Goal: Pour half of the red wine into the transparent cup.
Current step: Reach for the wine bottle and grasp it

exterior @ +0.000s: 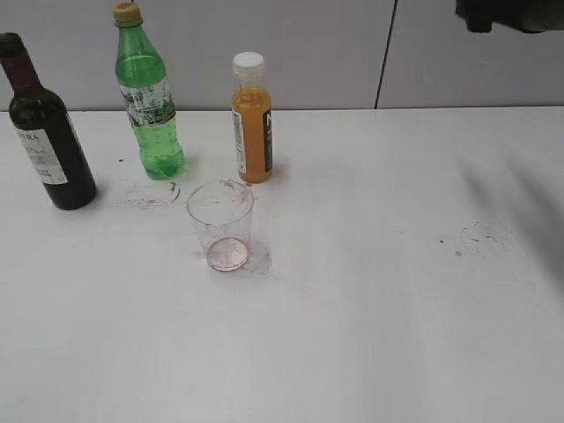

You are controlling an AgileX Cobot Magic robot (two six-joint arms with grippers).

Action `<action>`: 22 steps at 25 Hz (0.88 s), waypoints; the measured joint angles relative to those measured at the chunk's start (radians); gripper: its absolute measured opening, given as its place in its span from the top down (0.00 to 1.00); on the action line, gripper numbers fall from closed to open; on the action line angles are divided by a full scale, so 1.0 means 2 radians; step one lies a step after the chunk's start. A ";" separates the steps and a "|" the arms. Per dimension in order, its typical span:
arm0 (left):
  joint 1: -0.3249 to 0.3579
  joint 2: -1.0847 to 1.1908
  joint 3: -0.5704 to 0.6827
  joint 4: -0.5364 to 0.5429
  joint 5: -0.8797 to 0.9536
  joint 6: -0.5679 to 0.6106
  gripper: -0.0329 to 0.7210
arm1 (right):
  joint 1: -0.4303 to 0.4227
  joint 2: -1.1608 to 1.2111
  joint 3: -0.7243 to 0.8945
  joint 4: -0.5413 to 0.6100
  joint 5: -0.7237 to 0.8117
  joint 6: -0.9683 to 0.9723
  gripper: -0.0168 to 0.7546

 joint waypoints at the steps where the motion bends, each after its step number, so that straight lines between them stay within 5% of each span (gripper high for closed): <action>1: 0.000 0.000 0.000 0.000 0.000 0.000 0.65 | -0.001 -0.006 0.000 0.014 0.020 0.011 0.22; 8: 0.000 0.000 0.000 0.000 0.000 0.000 0.65 | -0.001 -0.019 0.001 0.123 0.148 -0.064 0.22; 13: 0.000 0.000 0.000 0.000 0.000 0.000 0.65 | -0.017 -0.019 -0.011 0.394 0.218 -0.326 0.22; 18: 0.000 0.000 0.000 0.000 0.000 0.000 0.65 | -0.081 -0.019 -0.057 0.669 0.346 -0.596 0.22; 22: 0.000 0.000 0.000 0.000 0.000 0.000 0.65 | -0.100 -0.018 -0.109 0.720 0.510 -0.673 0.22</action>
